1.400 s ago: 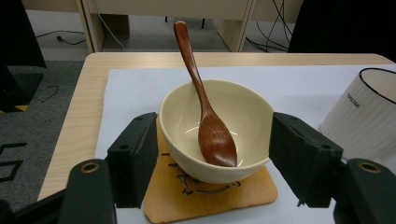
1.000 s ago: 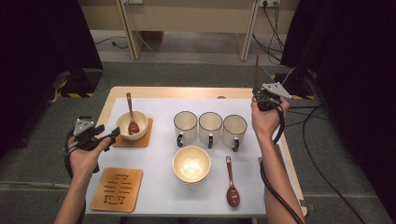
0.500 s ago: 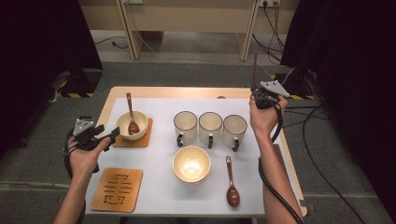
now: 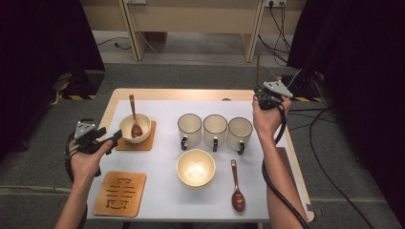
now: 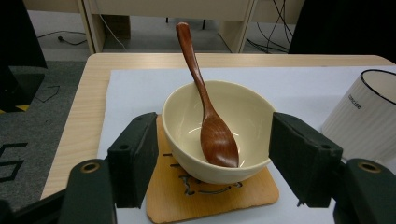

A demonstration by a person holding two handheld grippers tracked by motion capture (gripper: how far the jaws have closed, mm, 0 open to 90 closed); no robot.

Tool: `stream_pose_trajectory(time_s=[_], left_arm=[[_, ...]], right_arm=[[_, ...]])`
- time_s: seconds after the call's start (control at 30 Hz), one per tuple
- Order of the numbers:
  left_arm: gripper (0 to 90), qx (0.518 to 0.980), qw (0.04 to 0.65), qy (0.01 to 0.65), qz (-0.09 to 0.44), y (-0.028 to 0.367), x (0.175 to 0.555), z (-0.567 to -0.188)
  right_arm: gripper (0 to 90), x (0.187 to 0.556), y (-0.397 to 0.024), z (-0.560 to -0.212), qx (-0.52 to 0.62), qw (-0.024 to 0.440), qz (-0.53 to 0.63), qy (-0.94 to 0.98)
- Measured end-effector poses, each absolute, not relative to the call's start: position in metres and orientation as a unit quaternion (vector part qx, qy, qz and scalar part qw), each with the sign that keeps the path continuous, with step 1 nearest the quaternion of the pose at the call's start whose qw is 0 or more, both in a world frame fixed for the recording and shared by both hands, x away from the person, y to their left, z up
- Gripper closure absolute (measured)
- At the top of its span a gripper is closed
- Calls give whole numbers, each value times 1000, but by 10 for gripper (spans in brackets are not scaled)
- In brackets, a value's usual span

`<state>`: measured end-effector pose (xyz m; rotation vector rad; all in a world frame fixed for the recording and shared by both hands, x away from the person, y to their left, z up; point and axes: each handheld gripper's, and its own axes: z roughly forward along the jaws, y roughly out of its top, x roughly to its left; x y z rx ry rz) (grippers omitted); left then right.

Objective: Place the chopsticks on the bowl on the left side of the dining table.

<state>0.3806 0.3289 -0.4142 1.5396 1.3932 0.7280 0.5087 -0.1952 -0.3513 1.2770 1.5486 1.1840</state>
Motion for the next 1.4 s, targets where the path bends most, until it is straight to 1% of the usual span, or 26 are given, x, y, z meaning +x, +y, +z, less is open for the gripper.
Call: stream_pose_trajectory(time_s=[1.4], left_arm=[[324,625,454,563,294,329,380,-414]], right_arm=[[854,517,-171,-348,488,397,476,614]])
